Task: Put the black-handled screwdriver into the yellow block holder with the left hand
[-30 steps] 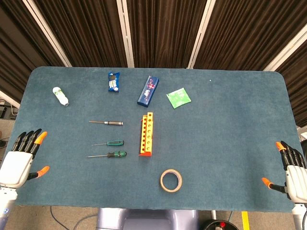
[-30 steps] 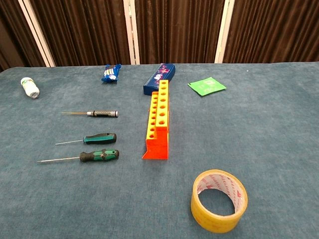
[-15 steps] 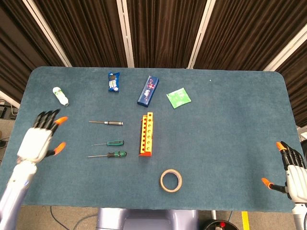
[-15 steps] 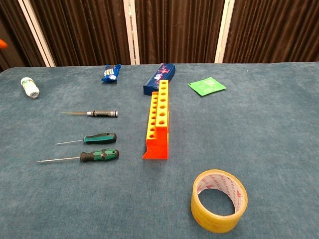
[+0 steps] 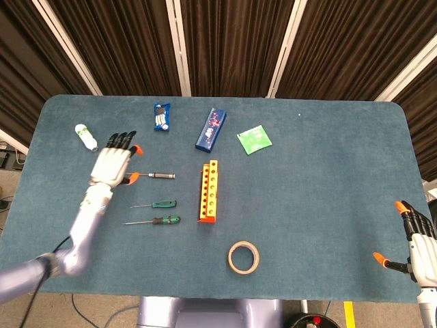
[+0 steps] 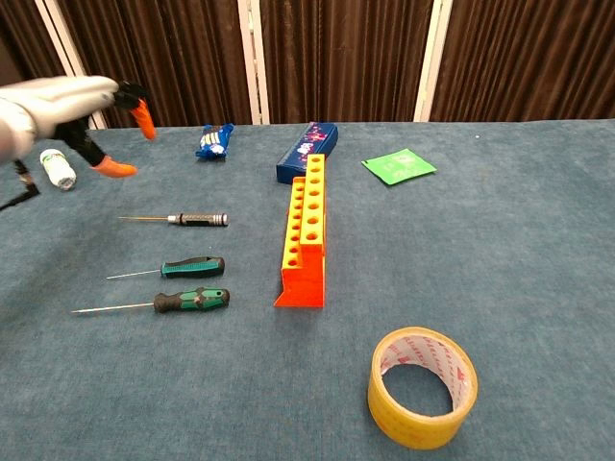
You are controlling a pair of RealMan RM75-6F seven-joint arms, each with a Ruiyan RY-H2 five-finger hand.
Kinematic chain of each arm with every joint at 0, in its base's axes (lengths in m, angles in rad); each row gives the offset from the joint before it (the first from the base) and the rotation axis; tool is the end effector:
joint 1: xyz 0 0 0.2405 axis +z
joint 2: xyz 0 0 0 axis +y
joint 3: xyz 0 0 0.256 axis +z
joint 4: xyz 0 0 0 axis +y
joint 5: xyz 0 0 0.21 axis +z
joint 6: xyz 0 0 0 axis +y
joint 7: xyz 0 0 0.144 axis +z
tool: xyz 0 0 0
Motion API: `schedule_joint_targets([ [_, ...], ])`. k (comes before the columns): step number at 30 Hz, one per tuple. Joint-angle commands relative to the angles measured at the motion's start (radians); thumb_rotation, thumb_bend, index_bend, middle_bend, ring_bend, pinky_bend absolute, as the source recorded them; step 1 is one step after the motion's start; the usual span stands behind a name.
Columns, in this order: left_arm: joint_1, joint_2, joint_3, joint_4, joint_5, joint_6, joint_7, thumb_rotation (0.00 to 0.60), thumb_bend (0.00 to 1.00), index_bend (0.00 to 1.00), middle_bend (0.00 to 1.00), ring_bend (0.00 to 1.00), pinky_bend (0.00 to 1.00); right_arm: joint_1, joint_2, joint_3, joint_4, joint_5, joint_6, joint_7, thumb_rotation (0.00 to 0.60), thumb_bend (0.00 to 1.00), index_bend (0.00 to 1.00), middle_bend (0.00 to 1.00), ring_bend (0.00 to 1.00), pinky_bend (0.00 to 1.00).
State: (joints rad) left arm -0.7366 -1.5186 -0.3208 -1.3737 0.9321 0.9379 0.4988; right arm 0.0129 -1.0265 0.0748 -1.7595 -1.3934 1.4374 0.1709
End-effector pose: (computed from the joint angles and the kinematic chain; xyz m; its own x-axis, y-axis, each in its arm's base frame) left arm -0.1735 0.3942 0.0283 0.4937 0.1625 0.8543 0.8667 -0.1725 -0.4681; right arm -0.3146 -0.1613 0.1765 0.1643 -0.0276 0.9860 -0.9734 0.1572 0.1666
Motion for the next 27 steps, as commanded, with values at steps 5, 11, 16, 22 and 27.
schedule_joint_targets([
  [5,-0.110,-0.158,0.001,0.220,-0.097,-0.090,0.023,0.600,0.28,0.43,0.00,0.00,0.00,0.001,0.005,0.004,-0.004,0.011,-0.009,0.016,0.600,0.02,0.00,0.00,0.00,0.00],
  [11,-0.137,-0.206,0.018,0.302,-0.101,-0.117,0.012,0.600,0.28,0.44,0.00,0.00,0.00,0.002,0.002,0.007,-0.003,0.010,-0.009,0.027,0.600,0.02,0.00,0.00,0.00,0.00],
  [16,-0.151,-0.238,0.030,0.352,-0.094,-0.132,-0.003,0.600,0.28,0.45,0.00,0.00,0.00,0.004,0.001,0.007,-0.005,0.012,-0.012,0.028,0.600,0.02,0.00,0.00,0.00,0.00],
  [22,-0.173,-0.279,0.028,0.407,-0.102,-0.149,-0.018,0.600,0.28,0.45,0.00,0.00,0.00,0.007,0.001,0.008,-0.006,0.010,-0.015,0.030,0.600,0.02,0.00,0.00,0.00,0.00],
  [27,-0.193,-0.302,0.026,0.434,-0.105,-0.160,-0.019,0.600,0.28,0.46,0.00,0.00,0.00,0.006,0.001,0.008,-0.006,0.008,-0.014,0.036,0.600,0.02,0.00,0.00,0.00,0.00],
])
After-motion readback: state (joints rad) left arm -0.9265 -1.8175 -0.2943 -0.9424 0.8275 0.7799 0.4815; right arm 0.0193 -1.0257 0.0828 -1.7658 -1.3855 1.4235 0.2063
